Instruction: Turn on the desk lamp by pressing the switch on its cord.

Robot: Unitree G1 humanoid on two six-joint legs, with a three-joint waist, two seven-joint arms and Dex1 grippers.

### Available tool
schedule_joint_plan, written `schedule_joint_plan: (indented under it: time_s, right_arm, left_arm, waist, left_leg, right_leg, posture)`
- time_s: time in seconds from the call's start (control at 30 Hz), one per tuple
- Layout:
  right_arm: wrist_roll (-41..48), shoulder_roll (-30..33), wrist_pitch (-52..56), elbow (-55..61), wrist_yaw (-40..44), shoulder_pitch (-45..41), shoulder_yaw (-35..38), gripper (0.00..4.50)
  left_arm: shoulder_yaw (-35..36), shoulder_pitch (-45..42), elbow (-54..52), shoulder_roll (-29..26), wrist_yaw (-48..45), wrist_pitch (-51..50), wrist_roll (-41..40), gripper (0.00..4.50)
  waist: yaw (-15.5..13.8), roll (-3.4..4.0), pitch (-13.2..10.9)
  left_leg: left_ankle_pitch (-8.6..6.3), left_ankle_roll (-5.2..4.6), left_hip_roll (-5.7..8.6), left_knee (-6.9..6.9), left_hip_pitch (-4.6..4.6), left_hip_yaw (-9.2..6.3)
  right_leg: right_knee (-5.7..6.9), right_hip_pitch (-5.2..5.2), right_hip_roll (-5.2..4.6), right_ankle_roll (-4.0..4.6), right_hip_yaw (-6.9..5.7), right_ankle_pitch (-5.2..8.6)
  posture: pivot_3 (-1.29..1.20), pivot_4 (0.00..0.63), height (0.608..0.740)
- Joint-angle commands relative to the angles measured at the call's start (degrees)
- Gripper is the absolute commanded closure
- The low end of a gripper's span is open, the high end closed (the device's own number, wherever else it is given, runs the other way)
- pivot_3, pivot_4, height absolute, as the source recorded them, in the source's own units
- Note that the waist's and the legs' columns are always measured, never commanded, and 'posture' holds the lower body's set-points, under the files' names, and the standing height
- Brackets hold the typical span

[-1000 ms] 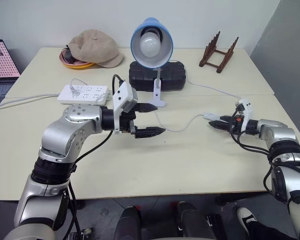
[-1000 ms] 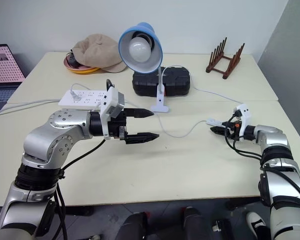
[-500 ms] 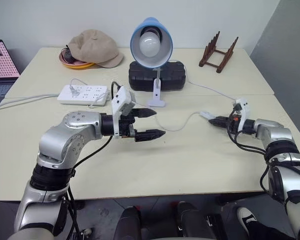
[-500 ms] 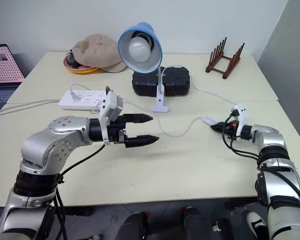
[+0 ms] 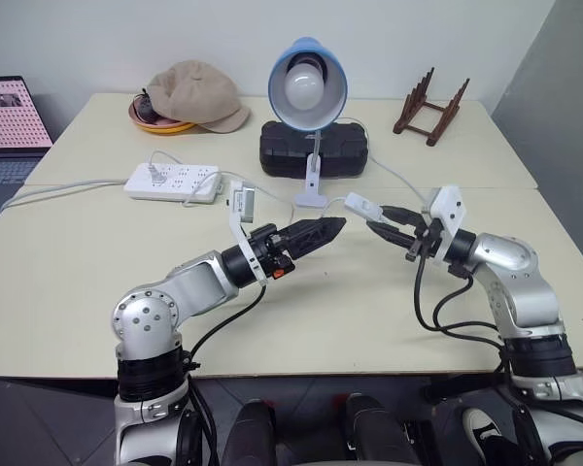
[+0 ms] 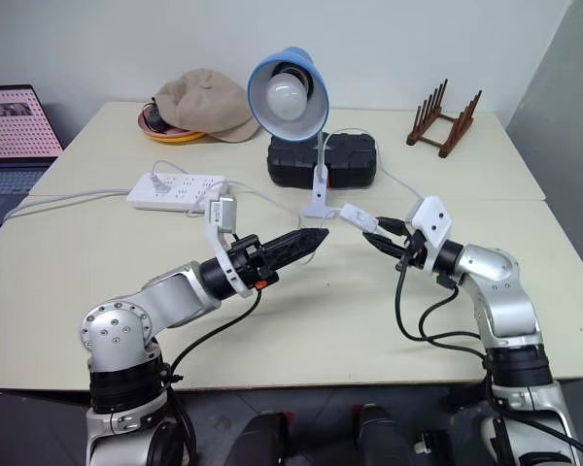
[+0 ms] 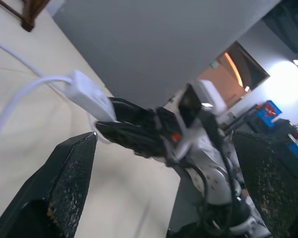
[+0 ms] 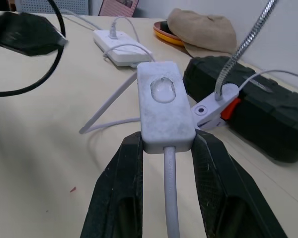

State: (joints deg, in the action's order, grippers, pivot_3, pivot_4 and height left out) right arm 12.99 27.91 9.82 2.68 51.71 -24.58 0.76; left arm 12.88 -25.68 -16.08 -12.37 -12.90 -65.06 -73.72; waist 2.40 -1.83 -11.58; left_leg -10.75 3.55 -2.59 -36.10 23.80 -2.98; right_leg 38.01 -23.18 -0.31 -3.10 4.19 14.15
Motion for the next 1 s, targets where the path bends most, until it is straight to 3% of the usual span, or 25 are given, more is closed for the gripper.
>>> schedule_joint_plan:
  time_s: [0.03, 0.33, 0.77, 1.0]
  right_arm:
    - [-1.2, 1.3, -5.3, 3.5, -0.7, 0.7, 0.2, 3.49]
    - [0.0, 1.0, -6.7, 9.5, -1.6, 3.2, -1.4, 3.49]
    - [0.9, 1.3, -6.4, 13.3, -2.0, 5.2, -2.2, 3.49]
    - [1.0, 0.9, -6.6, 12.5, -2.2, 5.1, -2.3, 3.49]
  left_arm:
    - [-1.0, -1.7, 1.4, 0.6, 0.2, 2.0, -0.1, 0.0]
    - [-4.8, -2.4, 4.2, 2.6, -2.1, 4.2, 2.7, 0.0]
    - [-3.2, -3.4, 5.6, 3.8, -1.4, 4.7, -0.2, 0.0]
    - [-3.2, -2.6, 4.6, 3.4, -1.7, 4.7, -1.3, 1.28]
  waist:
    - [0.0, 0.0, 0.0]
    - [-0.1, 0.0, 0.0]
    - [-0.2, 0.0, 0.0]
    - [-0.2, 0.0, 0.0]
  left_leg:
    - [0.0, 0.0, 0.01, 0.0, 0.0, 0.02]
    - [0.0, 0.0, -0.01, 0.14, 0.05, -0.02]
    - [0.0, 0.0, -0.01, 0.1, 0.05, -0.01]
    - [0.0, 0.0, -0.01, 0.11, 0.05, -0.01]
  right_leg:
    - [-0.02, 0.0, 0.0, 0.01, 0.02, -0.01]
    - [-0.04, -0.05, 0.02, -0.2, -0.01, -0.12]
    - [-0.05, -0.05, 0.01, 0.04, 0.0, 0.02]
    - [-0.07, -0.05, 0.01, 0.05, 0.0, 0.03]
  posture:
    - [0.0, 0.15, 0.74]
    - [0.0, 0.15, 0.74]
    - [0.0, 0.15, 0.74]
    - [0.0, 0.15, 0.74]
